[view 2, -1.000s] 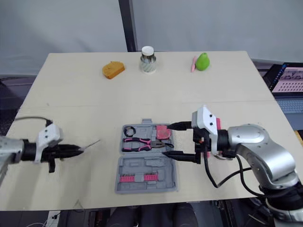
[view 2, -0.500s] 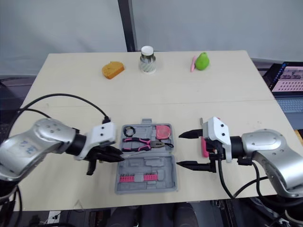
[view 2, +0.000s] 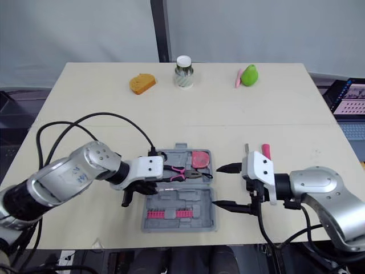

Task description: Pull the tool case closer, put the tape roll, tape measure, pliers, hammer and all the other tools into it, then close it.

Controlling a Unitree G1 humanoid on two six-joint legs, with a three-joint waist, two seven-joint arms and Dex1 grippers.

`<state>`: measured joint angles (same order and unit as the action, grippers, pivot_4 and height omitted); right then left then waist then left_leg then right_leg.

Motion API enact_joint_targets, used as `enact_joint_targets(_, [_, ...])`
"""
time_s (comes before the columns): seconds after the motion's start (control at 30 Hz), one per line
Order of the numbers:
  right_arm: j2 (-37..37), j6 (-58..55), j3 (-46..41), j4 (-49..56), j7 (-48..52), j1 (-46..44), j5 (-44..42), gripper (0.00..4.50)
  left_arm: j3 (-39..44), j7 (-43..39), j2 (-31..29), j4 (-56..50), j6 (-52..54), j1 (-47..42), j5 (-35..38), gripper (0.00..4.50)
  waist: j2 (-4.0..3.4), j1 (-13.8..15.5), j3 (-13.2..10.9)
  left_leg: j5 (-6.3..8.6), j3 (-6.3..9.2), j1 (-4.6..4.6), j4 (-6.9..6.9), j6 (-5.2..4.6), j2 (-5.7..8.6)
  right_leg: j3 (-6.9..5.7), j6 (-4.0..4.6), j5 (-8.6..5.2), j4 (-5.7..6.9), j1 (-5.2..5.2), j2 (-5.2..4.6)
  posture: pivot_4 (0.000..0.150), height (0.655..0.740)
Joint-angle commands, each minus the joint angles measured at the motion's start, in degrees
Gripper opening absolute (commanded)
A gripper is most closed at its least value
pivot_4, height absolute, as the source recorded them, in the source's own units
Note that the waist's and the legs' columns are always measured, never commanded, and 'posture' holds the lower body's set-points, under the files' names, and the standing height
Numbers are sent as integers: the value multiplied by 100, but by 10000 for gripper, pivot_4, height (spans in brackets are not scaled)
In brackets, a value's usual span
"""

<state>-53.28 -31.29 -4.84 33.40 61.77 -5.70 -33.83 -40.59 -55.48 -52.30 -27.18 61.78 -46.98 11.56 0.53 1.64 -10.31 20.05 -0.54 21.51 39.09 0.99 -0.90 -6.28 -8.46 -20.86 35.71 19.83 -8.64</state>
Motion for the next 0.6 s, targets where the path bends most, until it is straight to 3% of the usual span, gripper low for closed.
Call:
enact_joint_targets(0.03, [7, 65, -88, 178, -79, 54, -12, 45000, -227, -158, 100, 230, -346, -200, -367, 246, 0, -3, 0, 0, 0, -1, 0, 0, 0, 0, 0, 0, 0, 0, 0, 1500, 7400])
enact_joint_targets(0.33, [-209, 122, -359, 180, 55, 429, 33, 45000, -424, -310, 753, 489, -299, -356, -659, 246, 0, 17, 0, 0, 3, 0, 1, -1, 0, -3, 0, 0, 0, -3, 0, 1500, 7400])
enact_joint_targets(0.6, [-238, 205, -383, 119, 27, 471, 73, 45000, -419, -309, 956, 363, -38, -334, -675, 246, 0, 2, 0, 0, 3, -1, 1, -1, 0, -3, 0, 0, 0, -4, 0, 1500, 7400])
